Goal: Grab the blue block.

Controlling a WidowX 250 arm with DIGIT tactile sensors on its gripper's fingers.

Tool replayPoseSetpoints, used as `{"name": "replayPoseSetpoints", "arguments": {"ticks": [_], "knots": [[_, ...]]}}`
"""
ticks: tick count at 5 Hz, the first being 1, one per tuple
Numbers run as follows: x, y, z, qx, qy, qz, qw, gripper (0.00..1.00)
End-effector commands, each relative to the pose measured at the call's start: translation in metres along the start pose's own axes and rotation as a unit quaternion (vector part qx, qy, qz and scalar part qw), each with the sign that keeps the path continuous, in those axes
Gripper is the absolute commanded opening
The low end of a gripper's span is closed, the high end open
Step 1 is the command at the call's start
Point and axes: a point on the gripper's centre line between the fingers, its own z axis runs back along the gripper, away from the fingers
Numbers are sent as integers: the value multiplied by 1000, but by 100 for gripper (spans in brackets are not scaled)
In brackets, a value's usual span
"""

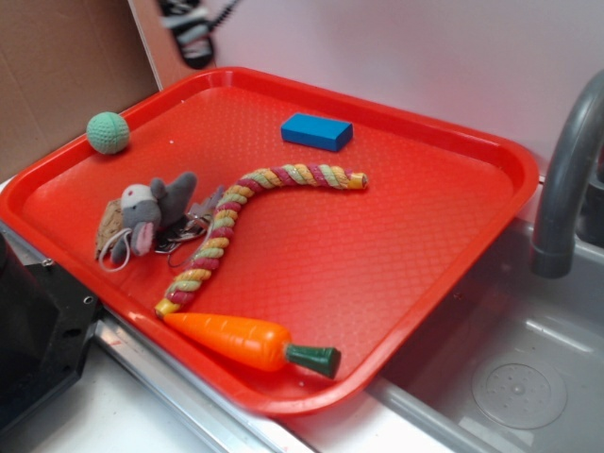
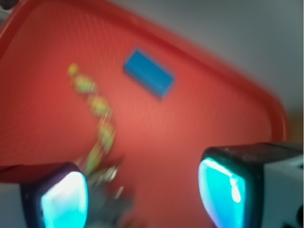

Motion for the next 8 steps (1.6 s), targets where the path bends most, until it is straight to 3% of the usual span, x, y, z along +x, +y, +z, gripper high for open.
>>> {"name": "replayPoseSetpoints", "arguments": {"ticks": [1, 6, 7, 8], "knots": [[34, 2, -32, -2, -53, -125, 991, 100], [64, 7, -92, 8, -54, -190, 980, 100], [65, 8, -96, -4, -56, -198, 979, 100], [44, -1, -89, 12, -36, -176, 984, 100]]}}
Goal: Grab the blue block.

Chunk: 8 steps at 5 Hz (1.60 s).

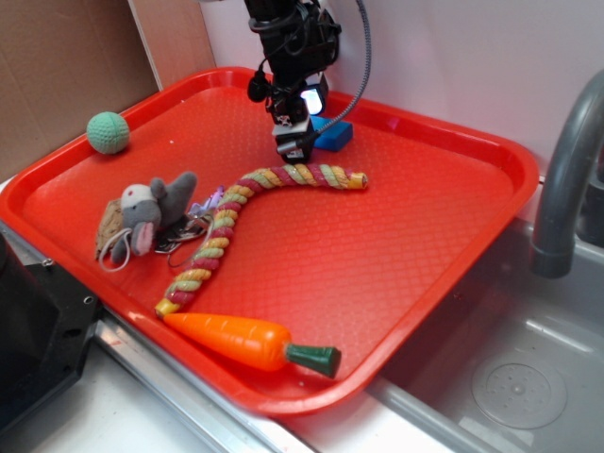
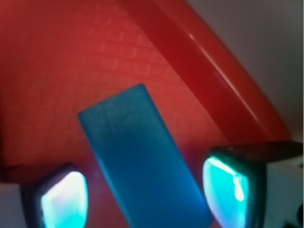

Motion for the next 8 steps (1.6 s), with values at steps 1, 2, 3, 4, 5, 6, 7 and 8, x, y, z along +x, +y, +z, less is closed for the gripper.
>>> {"name": "replayPoseSetpoints", "arguments": {"ticks": [1, 2, 3, 4, 5, 6, 7, 8], "knots": [[-27, -32, 27, 43, 0, 66, 997, 100], [-46, -52, 45, 61, 38, 131, 989, 68], [-42, -47, 52, 54, 49, 169, 983, 100], [-20, -34, 71, 103, 49, 235, 965, 100], [0, -17, 66, 96, 22, 270, 958, 100], [-3, -6, 48, 83, -9, 341, 936, 100], [-8, -4, 20, 49, 15, 370, 928, 100], [-6, -6, 0, 41, 43, 368, 928, 100]]}}
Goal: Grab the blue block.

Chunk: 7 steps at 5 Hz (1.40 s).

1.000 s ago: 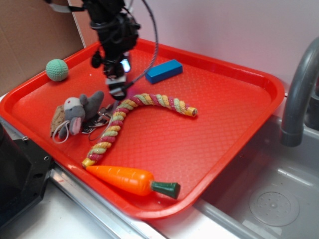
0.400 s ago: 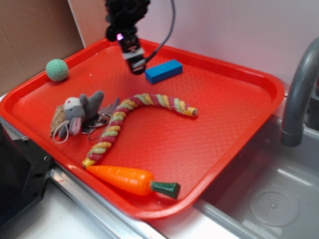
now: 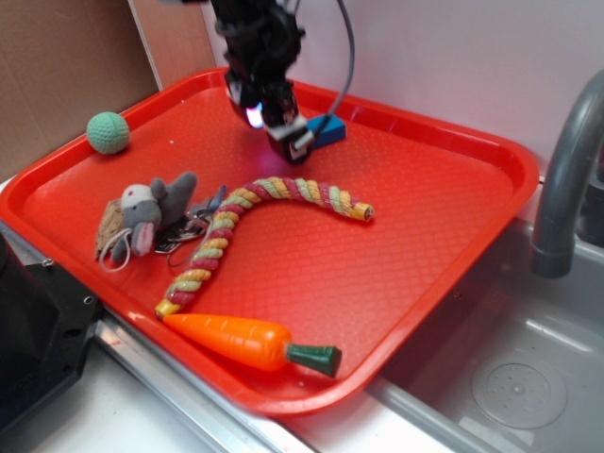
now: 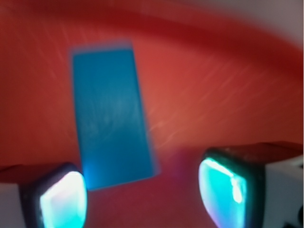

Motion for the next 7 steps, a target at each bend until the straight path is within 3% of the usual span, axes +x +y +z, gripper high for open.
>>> {"name": "replayPoseSetpoints", "arguments": {"ticks": [1, 2, 3, 5, 7], "knots": [[28, -8, -9, -9, -1, -11, 1000, 100], [29, -12, -12, -5, 5, -49, 999, 100], [18, -14, -7, 6, 15, -68, 998, 0], [7, -2, 40, 19, 0, -41, 999, 0], [-50, -14, 146, -14, 3, 137, 990, 0]]}}
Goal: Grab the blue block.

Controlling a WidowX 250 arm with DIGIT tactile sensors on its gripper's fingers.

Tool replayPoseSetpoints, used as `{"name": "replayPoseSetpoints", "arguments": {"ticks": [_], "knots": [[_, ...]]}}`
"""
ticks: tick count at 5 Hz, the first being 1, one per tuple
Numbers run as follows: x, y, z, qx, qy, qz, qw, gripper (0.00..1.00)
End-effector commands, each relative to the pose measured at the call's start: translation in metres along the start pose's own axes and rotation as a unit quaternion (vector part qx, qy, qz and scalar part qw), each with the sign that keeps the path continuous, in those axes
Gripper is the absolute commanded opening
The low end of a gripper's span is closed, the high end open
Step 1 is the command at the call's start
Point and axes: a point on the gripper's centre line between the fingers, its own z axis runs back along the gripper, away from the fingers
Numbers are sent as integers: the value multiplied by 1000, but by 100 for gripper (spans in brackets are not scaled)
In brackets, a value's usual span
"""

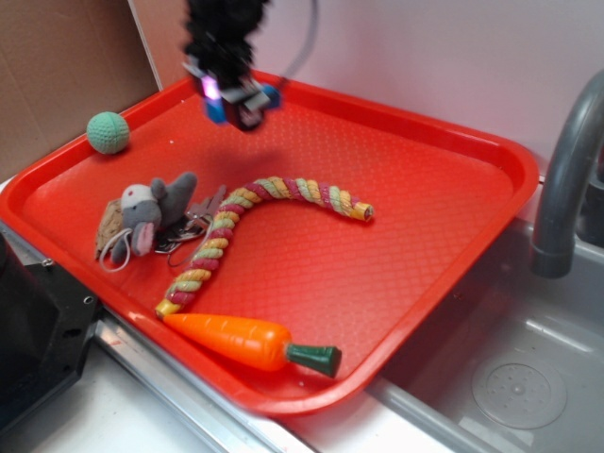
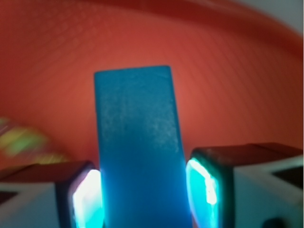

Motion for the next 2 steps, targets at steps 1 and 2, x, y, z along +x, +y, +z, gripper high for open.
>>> {"name": "replayPoseSetpoints", "arguments": {"ticks": [1, 2], "knots": [[-32, -24, 89, -33, 6, 61, 998, 0], [-36, -18, 109, 3, 23, 50, 998, 0]]}}
